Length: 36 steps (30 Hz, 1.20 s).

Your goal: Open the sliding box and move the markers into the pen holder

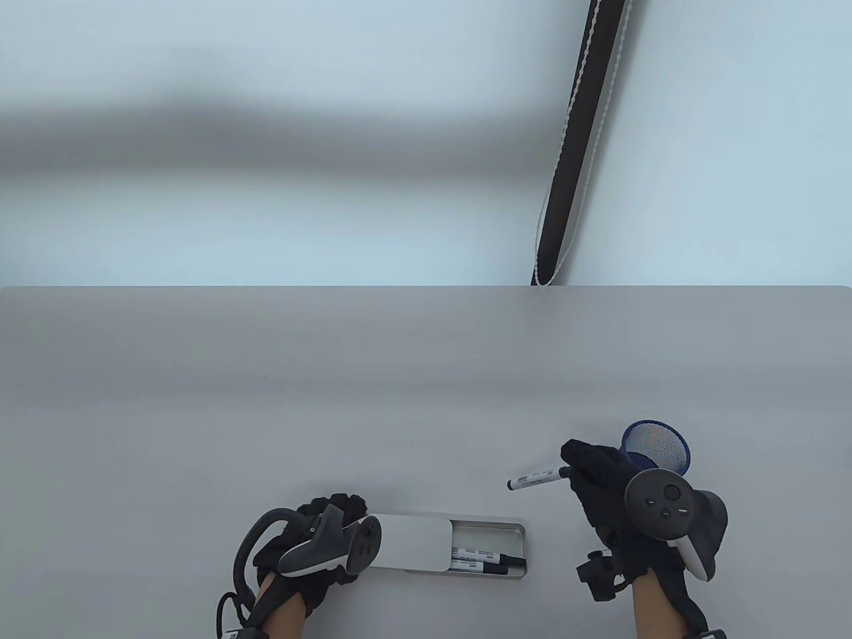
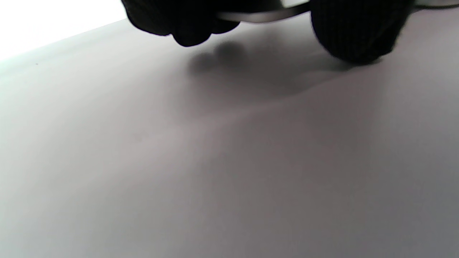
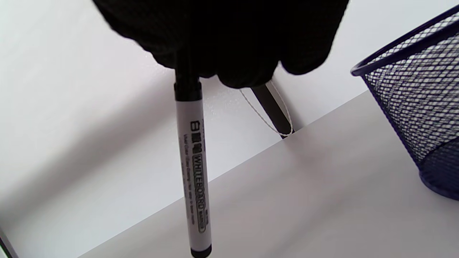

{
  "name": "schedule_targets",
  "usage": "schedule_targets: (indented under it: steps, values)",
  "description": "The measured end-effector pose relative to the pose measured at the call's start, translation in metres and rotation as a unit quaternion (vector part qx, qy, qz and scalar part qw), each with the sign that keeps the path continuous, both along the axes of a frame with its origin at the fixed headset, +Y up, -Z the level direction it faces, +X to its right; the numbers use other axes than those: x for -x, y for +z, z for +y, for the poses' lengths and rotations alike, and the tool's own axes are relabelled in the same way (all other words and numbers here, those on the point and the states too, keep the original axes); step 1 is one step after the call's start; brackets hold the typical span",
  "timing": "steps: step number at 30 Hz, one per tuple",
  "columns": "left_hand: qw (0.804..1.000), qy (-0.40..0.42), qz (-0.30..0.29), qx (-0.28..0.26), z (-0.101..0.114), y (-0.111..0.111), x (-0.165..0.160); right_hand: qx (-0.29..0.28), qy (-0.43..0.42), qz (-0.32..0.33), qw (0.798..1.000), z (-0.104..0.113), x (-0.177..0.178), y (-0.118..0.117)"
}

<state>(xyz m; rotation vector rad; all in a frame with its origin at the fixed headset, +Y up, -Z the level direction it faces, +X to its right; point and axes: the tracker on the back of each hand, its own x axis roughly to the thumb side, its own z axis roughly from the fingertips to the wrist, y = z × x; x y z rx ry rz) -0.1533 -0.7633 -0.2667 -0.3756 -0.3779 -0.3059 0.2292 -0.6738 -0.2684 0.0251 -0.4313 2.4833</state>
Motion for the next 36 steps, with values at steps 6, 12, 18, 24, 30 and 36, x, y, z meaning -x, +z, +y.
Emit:
schedule_targets:
  steps: [6,12,18,24,30,36]
  values:
    - [1.000,0.000,0.001,0.001,0.000,0.000,0.000,-0.083,0.030,-0.089,0.992,0.011,-0.010,0.012]
    - [1.000,-0.001,0.001,0.001,0.000,0.000,0.000,-0.139,0.054,-0.156,0.976,0.020,-0.022,0.023]
    - [1.000,-0.001,0.001,0.002,0.000,0.000,0.000,-0.171,0.068,-0.202,0.962,0.023,-0.034,0.029]
    - [1.000,-0.001,0.001,0.002,0.000,-0.001,0.000,-0.164,0.104,-0.241,0.951,0.018,-0.038,0.028]
    - [1.000,-0.001,0.001,0.002,0.000,-0.001,0.000,-0.130,0.118,-0.246,0.953,0.000,-0.041,0.021]
    - [1.000,-0.001,0.001,0.002,0.000,-0.001,0.000,-0.102,0.155,-0.239,0.953,-0.017,-0.038,0.014]
